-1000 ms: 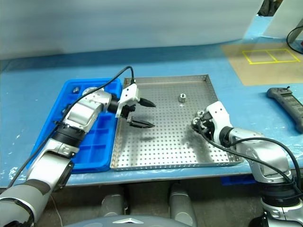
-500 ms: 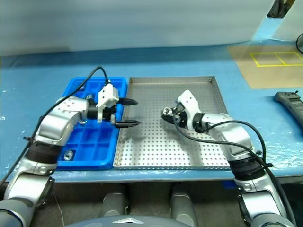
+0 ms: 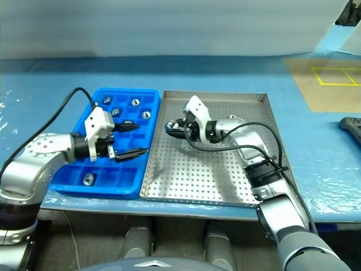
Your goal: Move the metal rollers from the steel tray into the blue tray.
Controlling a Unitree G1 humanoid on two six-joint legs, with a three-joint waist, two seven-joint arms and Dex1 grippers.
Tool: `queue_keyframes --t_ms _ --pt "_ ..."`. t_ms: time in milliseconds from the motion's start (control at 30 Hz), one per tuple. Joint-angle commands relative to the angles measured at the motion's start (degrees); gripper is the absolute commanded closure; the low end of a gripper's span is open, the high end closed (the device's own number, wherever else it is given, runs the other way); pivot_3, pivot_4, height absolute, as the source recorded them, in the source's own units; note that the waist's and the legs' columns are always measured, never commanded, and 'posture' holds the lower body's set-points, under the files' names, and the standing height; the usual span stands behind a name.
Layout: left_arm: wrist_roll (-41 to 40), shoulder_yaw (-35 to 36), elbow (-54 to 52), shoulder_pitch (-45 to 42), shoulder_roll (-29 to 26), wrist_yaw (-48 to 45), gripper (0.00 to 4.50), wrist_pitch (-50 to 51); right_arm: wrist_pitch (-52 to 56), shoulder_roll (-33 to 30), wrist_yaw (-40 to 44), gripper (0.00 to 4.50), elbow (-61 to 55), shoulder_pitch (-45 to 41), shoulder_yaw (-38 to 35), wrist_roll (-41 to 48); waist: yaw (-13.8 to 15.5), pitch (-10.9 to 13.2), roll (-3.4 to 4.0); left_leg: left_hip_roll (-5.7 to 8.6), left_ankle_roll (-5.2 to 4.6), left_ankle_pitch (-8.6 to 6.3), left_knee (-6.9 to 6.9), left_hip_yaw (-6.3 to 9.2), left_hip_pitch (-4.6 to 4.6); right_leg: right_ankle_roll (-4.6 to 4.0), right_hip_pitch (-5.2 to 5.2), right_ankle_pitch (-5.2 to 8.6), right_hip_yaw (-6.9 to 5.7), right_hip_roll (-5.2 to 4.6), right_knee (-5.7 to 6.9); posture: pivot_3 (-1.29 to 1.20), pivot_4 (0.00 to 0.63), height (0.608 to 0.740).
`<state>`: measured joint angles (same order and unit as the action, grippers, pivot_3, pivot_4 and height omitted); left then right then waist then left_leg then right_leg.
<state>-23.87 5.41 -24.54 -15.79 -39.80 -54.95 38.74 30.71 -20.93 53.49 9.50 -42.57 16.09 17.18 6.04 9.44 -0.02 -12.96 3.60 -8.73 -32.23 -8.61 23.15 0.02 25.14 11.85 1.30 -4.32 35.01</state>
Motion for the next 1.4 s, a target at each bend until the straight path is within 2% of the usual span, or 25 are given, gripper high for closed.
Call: queue_keyframes --t_ms 33,467,900,1167,1400 --pt "-2.23 3.75 -5.1 2.71 -1.26 2.58 0.0 1.45 -3.24 1.93 2.72 2.88 1.53 -3.2 0.39 -0.48 0.39 0.0 0.0 0.0 0.0 0.0 0.0 0.01 0.01 -0.01 0.0 0.01 -0.02 0.0 0.0 0.3 0.15 0.74" --pt "-8.48 13.55 -18.73 16.1 -2.01 11.64 0.0 6.15 -6.26 10.01 9.59 2.88 7.05 -8.1 5.02 -3.61 3.84 0.01 -0.01 -0.13 0.01 0.0 0.0 0.16 0.07 -0.16 0.09 0.11 -0.18 0.03 0.28 0.48 0.15 0.74" --pt "-12.85 20.03 -30.09 31.36 1.01 20.03 0.0 7.05 -8.44 15.72 8.0 2.88 13.59 -10.74 7.37 -9.64 8.43 0.02 0.0 -0.29 0.02 -0.01 0.08 0.24 0.18 -0.19 0.21 0.18 0.01 0.1 0.32 0.61 0.15 0.74" --pt "-14.48 20.32 -30.82 32.46 0.46 22.39 0.0 6.63 -6.77 17.98 7.01 2.88 16.76 -12.27 7.97 -11.97 11.85 0.03 0.03 -0.31 0.03 -0.01 0.12 0.24 0.18 0.11 0.27 0.37 0.11 0.16 0.32 0.62 0.15 0.74" --pt "-15.26 20.23 -29.95 31.7 -0.75 22.71 0.0 6.39 -5.95 17.34 7.93 2.88 16.99 -11.84 9.4 -13.88 13.13 0.03 0.03 -0.43 0.08 0.01 0.12 0.24 0.16 0.15 0.29 0.39 0.15 0.33 0.34 0.61 0.15 0.74"
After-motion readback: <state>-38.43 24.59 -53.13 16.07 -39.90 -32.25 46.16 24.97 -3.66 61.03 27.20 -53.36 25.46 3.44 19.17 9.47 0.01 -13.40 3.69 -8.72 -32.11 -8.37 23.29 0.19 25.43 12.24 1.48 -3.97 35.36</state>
